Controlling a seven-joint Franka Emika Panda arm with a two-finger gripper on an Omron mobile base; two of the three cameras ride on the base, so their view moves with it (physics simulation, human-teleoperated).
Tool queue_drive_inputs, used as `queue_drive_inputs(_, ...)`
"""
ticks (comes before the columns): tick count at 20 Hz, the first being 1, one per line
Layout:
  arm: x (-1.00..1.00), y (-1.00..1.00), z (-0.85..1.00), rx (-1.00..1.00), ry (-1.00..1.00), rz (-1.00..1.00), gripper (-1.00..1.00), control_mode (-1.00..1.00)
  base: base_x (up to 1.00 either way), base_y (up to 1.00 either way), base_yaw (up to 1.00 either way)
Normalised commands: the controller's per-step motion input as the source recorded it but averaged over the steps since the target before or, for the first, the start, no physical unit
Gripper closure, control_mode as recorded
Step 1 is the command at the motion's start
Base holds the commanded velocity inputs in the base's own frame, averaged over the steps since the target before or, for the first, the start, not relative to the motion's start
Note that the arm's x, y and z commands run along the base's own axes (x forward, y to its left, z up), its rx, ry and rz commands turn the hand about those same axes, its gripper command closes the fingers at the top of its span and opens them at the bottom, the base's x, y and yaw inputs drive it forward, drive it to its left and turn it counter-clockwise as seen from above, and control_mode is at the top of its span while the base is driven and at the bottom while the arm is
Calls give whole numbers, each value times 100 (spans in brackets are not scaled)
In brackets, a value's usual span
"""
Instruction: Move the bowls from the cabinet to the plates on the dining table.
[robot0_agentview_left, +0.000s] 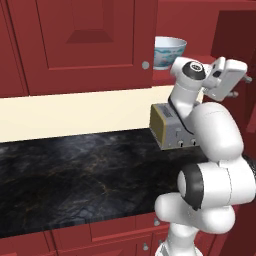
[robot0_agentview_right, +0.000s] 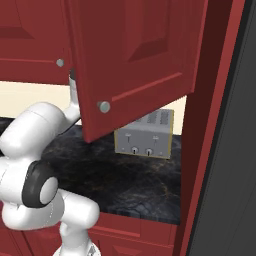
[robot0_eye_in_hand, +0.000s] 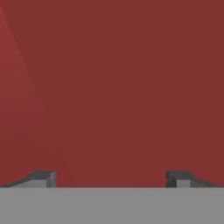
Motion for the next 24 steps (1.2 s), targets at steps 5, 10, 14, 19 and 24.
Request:
queue_drive_inputs(5,0,-48,0,3,-14,0,-100,-100,0,0,0)
queue_drive_inputs(10,0,-57,0,0,-15,-2,-100,-100,0,0,0)
queue_drive_inputs(14,0,-57,0,0,-17,0,-100,-100,0,0,0)
queue_drive_inputs(19,0,-58,0,0,-19,0,-100,-100,0,0,0)
queue_drive_inputs(24,0,-28,0,1,-22,0,-100,-100,0,0,0)
